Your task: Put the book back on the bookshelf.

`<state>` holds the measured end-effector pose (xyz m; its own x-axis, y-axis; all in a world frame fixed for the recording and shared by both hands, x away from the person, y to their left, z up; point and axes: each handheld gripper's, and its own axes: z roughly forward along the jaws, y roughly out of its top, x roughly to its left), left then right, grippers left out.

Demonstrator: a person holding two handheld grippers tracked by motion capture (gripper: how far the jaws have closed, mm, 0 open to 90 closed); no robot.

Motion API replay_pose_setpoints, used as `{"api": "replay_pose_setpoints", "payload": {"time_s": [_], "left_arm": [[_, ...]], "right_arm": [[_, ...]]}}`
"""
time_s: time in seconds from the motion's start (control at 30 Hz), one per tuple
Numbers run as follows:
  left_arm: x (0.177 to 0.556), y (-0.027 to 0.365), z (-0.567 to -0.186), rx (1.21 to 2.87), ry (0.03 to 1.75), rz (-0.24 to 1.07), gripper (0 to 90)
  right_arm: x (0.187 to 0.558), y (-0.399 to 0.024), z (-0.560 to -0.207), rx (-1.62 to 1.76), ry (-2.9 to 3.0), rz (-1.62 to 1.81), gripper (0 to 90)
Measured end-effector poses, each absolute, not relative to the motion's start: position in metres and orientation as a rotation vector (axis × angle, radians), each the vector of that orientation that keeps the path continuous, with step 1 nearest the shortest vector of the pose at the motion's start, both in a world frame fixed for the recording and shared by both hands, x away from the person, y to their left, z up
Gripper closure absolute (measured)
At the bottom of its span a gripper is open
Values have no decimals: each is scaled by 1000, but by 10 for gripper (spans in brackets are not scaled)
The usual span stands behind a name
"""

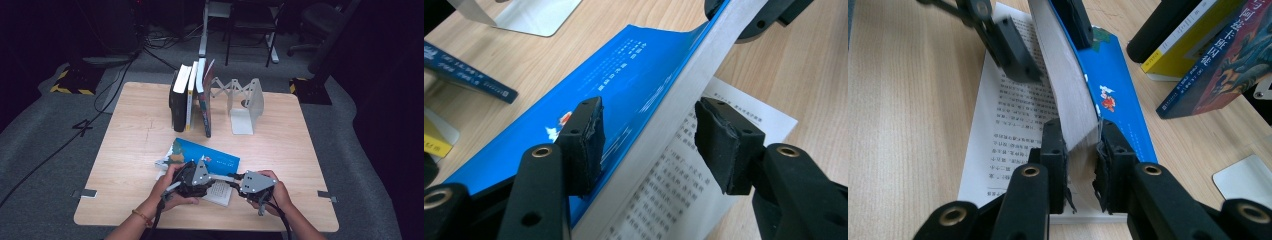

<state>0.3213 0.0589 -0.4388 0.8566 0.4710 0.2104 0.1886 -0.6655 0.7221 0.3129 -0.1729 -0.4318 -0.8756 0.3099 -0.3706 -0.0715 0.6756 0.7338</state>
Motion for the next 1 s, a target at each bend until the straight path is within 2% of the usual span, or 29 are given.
{"api": "replay_pose_setpoints", "payload": {"time_s": [0.23,0.33,0.43,0.47,0.53,0.63,0.87,1.0], "left_arm": [[325,41,-441,2329,496,529,497],[324,41,-442,2337,481,503,598],[322,42,-442,2347,451,528,698],[322,42,-442,2347,451,528,732],[327,53,-438,2256,497,497,775],[332,58,-434,2224,500,464,782],[336,64,-426,2140,538,418,783],[337,68,-423,2110,555,401,785]], "right_arm": [[314,-173,-432,189,2417,1093,761],[314,-173,-432,198,2415,1094,740],[316,-175,-432,224,2402,1139,645],[317,-179,-430,257,2381,1172,555],[321,-187,-428,296,2377,1199,512],[328,-208,-429,387,2364,1202,462],[349,-239,-456,604,2382,1128,460],[357,-239,-468,651,2412,1088,456]]}}
